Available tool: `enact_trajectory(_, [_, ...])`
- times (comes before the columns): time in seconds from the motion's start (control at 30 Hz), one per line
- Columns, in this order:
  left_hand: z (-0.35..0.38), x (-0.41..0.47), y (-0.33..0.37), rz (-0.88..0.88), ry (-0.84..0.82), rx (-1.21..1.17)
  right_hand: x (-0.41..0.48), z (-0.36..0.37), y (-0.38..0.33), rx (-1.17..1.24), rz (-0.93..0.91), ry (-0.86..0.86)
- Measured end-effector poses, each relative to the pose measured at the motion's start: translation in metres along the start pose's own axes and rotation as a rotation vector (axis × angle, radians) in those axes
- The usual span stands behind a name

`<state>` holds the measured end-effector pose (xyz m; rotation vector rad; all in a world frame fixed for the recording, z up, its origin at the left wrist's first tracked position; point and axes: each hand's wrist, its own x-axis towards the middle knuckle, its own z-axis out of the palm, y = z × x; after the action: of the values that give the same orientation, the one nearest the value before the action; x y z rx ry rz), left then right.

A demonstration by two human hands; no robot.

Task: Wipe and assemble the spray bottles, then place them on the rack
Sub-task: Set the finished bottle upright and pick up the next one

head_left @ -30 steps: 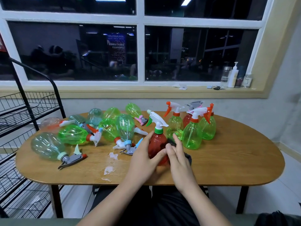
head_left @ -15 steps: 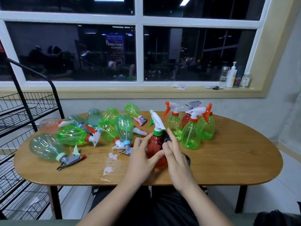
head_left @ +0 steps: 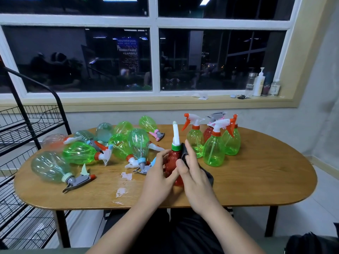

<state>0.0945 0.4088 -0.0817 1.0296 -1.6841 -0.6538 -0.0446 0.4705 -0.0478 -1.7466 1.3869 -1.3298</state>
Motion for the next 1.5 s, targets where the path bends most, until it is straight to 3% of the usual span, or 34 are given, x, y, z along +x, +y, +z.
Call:
enact_trajectory(0.2, [0.001,0.003,-0.001,0.033,0.021,0.021,0.003,-0.001,0.014,-0.048,0.206,-0.044])
enact_trajectory(0.5, [0.001,0.003,-0.006,0.062,0.041,0.105,0.003,-0.004,-0.013,0.03,-0.044,0.005])
enact_trajectory(0.8, [0.0,0.002,-0.003,0.05,0.078,0.128,0.005,0.003,0.018,-0.028,0.183,-0.057])
enact_trajectory(1.13, [-0.002,0.0,0.003,0.05,0.024,0.066,0.005,-0.004,-0.008,0.117,-0.045,0.094])
enact_trajectory(1.5, [0.0,-0.001,0.006,0.021,0.005,0.044,0.012,0.007,0.025,-0.099,0.167,0.022])
